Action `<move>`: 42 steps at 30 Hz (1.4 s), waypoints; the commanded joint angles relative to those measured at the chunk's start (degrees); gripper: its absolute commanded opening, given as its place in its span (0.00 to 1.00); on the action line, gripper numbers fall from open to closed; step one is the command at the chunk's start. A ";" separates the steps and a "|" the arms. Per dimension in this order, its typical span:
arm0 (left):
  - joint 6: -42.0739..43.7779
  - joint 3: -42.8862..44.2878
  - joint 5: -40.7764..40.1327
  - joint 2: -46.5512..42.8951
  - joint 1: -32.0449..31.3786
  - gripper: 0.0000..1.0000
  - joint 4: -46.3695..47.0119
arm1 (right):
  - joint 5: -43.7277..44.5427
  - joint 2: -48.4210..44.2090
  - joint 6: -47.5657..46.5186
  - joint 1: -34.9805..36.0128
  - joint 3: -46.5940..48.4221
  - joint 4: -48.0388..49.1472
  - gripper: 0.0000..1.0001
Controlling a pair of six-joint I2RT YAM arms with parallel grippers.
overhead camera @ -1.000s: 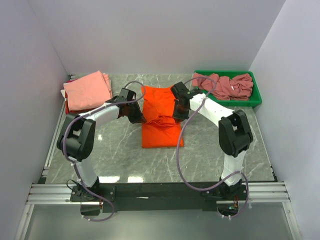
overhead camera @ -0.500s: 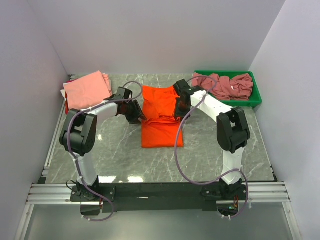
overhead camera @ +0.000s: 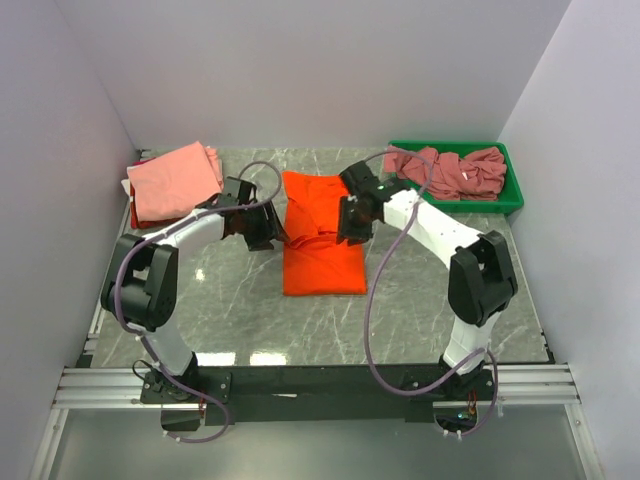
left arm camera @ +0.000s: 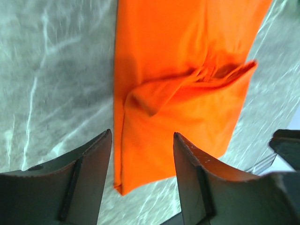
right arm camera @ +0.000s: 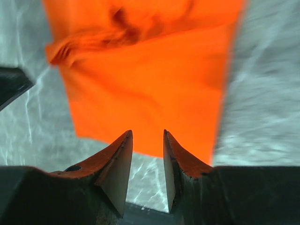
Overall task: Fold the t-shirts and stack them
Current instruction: Fold the tshirt
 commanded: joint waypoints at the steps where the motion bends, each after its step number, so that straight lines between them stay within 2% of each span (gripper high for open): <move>1: 4.65 -3.24 3.38 -1.66 -0.15 0.60 0.39 | -3.12 0.92 1.63 3.72 -1.75 2.62 0.40; 5: 6.32 -5.79 4.53 -2.27 -0.24 0.59 -0.67 | -4.09 2.51 4.88 5.75 -2.71 2.36 0.38; 13: 6.24 -10.98 7.51 -4.65 -1.82 0.59 0.83 | -2.86 -5.74 8.76 5.23 -16.41 4.38 0.38; 19: 4.48 -11.86 6.90 -6.14 -3.31 0.59 0.57 | -2.68 -10.05 8.14 3.47 -22.75 5.26 0.39; 22: 4.31 -11.51 6.90 -6.14 -3.49 0.59 0.74 | -2.42 -12.16 7.09 2.94 -25.56 7.71 0.52; 32: 5.27 -10.28 5.85 -6.67 -4.19 0.59 -1.54 | -6.46 -20.51 6.74 -1.36 -38.05 23.09 0.67; 39: 6.85 -8.96 3.74 -6.14 -4.19 0.59 -4.53 | -8.14 -19.11 4.28 -2.68 -38.59 26.45 0.65; 42: 6.50 -9.40 3.65 -6.67 -4.19 0.59 -4.36 | -9.01 -16.48 3.84 -2.77 -37.53 25.48 0.59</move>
